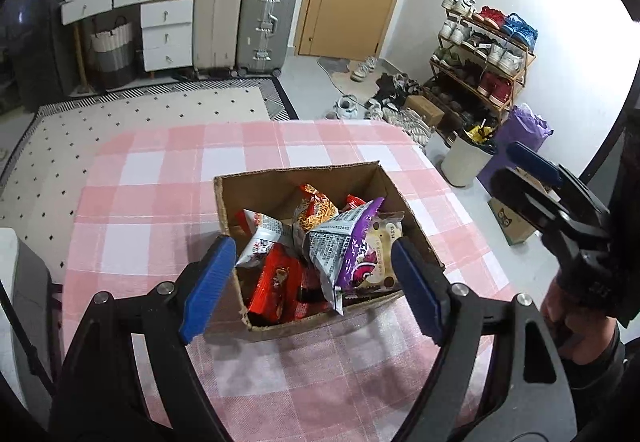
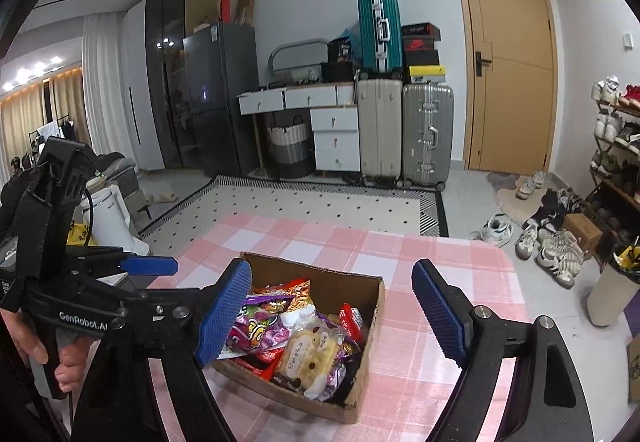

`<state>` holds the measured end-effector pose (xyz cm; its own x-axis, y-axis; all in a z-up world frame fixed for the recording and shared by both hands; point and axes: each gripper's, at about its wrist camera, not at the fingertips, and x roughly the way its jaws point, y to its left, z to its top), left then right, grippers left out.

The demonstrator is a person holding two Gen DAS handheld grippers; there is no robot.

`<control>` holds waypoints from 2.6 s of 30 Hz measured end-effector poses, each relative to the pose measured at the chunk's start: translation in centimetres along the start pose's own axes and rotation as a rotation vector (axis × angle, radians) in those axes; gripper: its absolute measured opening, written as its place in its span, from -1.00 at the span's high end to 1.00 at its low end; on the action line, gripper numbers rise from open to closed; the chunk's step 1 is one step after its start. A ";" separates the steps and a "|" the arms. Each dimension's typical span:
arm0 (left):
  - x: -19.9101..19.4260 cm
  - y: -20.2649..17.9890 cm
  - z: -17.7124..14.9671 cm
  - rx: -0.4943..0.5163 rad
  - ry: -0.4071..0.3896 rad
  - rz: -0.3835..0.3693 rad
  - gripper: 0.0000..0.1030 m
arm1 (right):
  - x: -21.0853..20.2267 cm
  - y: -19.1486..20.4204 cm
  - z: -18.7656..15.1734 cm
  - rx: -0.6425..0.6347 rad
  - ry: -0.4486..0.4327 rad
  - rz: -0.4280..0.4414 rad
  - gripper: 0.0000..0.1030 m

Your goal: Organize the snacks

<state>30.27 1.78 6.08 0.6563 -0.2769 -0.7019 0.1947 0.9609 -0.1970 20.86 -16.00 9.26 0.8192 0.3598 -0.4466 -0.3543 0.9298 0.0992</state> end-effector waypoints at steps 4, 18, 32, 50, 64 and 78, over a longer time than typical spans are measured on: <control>-1.9 -0.3 -1.0 0.005 -0.034 0.016 -0.55 | -2.4 0.0 -0.5 0.016 -0.028 -0.005 -0.68; -6.9 0.3 -6.1 -0.015 -0.189 0.093 -0.99 | -7.7 -1.2 -5.8 0.108 -0.083 -0.037 -0.80; -8.4 -1.0 -14.1 0.135 -0.447 0.170 -0.99 | -10.3 -0.2 -12.6 0.044 -0.210 -0.114 -0.91; -2.9 3.4 -18.8 0.071 -0.488 0.280 -0.99 | -9.1 -0.7 -17.8 0.027 -0.224 -0.196 -0.91; -1.4 3.9 -19.1 0.059 -0.485 0.290 -0.99 | -7.2 -0.8 -18.2 0.024 -0.161 -0.221 -0.97; -1.5 4.0 -19.2 0.058 -0.486 0.290 -0.99 | -7.2 -0.9 -18.3 0.020 -0.162 -0.223 -0.98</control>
<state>16.10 6.15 -6.79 0.9462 0.0133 -0.3232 -0.0127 0.9999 0.0039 7.06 -20.82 -3.88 0.9379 0.1521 -0.3119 -0.1494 0.9882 0.0328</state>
